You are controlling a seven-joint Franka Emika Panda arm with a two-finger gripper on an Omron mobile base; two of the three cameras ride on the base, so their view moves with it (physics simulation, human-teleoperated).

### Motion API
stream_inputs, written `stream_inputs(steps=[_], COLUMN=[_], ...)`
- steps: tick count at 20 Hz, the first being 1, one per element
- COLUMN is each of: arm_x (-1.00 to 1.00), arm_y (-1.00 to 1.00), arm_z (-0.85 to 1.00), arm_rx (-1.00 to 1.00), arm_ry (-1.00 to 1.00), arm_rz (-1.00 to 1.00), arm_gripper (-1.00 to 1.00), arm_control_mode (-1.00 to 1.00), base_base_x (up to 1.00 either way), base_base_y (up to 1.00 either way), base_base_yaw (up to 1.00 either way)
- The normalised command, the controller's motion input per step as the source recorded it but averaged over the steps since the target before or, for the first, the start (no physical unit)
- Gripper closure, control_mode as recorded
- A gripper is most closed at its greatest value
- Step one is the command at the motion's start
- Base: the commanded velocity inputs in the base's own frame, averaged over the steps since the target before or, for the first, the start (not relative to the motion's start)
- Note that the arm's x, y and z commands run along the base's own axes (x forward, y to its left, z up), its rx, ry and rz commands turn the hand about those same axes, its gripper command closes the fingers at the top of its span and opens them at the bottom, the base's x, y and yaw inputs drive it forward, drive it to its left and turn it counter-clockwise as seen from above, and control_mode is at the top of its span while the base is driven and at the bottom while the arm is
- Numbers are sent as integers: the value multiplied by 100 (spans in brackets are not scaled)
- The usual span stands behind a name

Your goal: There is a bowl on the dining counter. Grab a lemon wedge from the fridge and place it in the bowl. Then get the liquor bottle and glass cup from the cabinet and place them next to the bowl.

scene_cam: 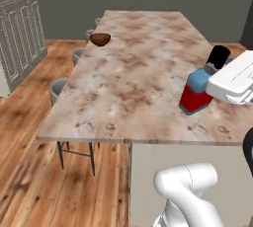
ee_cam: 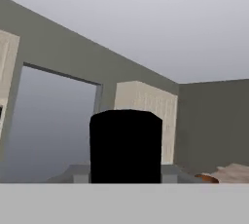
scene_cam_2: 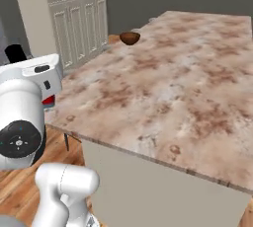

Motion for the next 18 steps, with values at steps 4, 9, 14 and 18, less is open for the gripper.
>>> stream_inputs(steps=[4,9,14,18], arm_x=[0,0,0,0], arm_y=[0,0,0,0], arm_z=[0,0,0,0], arm_rx=[0,0,0,0], arm_ry=[0,0,0,0], arm_rz=[0,0,0,0], arm_gripper=[100,100,100,100], arm_control_mode=[100,100,100,100], base_base_x=[-13,-21,-16,-24], base_base_y=[88,92,95,96], base_base_yaw=[-47,-41,-39,-38])
